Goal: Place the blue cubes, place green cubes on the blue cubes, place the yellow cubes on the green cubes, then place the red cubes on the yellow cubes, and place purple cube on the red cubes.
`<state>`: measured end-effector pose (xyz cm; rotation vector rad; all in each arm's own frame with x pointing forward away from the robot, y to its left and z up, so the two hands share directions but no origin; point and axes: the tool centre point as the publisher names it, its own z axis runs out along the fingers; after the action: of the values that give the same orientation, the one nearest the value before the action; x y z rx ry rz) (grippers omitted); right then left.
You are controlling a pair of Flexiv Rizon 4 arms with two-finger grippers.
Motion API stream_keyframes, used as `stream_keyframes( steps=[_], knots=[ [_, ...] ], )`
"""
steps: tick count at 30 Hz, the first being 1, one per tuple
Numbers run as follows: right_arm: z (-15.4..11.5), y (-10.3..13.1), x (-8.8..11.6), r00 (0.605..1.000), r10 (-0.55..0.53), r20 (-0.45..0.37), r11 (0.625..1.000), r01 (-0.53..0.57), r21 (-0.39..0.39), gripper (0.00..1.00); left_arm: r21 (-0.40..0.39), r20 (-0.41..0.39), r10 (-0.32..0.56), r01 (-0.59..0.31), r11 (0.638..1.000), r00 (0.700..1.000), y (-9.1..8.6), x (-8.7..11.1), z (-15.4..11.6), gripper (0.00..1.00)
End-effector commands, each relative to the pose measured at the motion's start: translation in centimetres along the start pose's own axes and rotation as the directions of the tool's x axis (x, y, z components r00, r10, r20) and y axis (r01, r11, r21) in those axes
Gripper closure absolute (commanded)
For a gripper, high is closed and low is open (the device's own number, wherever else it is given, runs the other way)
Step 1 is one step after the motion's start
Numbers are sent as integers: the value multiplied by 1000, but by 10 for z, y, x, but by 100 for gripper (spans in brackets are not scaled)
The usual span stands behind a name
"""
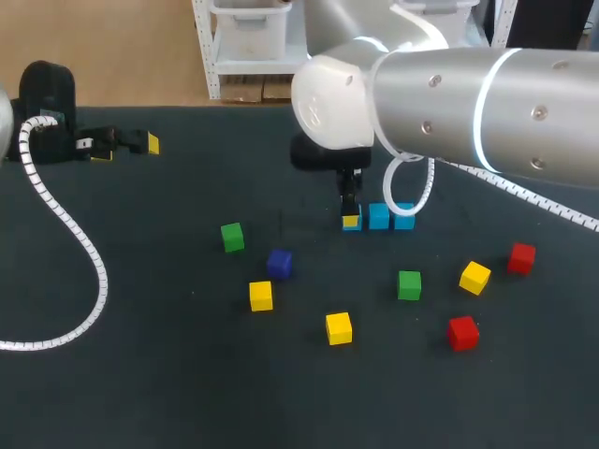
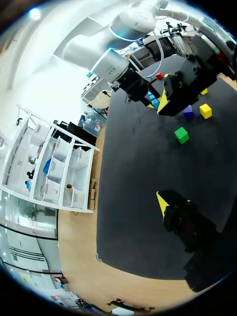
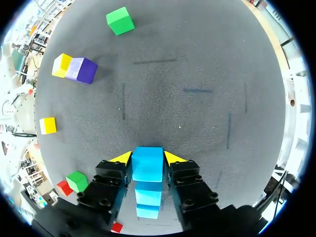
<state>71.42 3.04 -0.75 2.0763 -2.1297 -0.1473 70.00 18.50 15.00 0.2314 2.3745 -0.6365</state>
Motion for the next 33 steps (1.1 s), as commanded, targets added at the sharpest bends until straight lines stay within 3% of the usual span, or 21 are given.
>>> stream_keyframes(
  steps=[1,8,19,22,24,33],
  knots=[
    [0,-3,0,1000,-1,-1,1000,1,-4,72,0,0,0,0,1000,1000,0,0,0,0],
    [0,-4,-1,1000,-2,0,1000,2,-5,74,0,0,0,0,1000,1000,0,0,0,0],
    [0,-5,-1,1000,2,5,1000,-2,-4,67,0,0,0,0,1000,1000,0,0,0,0],
    [0,-5,-1,1000,2,7,1000,-2,-3,52,0,0,0,0,1000,1000,0,0,0,0],
    [0,-5,-1,1000,2,9,1000,-2,-2,0,0,0,0,0,1000,1000,0,0,0,0],
    [-20,2,3,999,17,32,999,-18,40,0,0,0,0,0,1000,1000,0,0,0,0]
  ],
)
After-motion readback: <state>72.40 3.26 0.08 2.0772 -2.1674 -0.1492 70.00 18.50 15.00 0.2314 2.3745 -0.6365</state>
